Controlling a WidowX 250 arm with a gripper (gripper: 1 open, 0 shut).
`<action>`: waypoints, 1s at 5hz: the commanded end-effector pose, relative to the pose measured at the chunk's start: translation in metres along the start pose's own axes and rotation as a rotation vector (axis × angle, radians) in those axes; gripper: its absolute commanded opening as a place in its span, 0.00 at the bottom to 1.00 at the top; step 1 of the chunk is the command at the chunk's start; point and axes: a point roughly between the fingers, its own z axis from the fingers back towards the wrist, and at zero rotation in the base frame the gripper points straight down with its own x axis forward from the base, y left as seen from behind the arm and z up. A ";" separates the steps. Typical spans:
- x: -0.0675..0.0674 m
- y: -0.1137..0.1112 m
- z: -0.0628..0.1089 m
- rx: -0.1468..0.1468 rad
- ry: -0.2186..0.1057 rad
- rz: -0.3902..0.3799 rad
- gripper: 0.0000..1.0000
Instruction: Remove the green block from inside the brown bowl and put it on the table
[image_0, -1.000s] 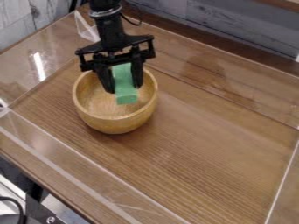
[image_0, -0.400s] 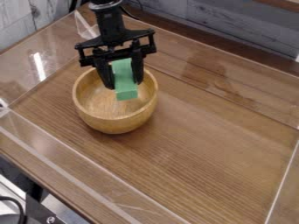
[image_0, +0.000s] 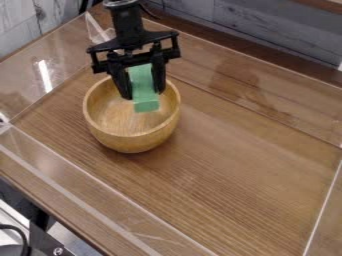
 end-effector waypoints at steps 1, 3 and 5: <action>0.002 -0.011 0.030 -0.032 -0.097 -0.032 0.00; -0.004 -0.017 0.034 -0.028 -0.091 -0.045 0.00; -0.023 -0.031 0.034 -0.024 -0.081 -0.098 0.00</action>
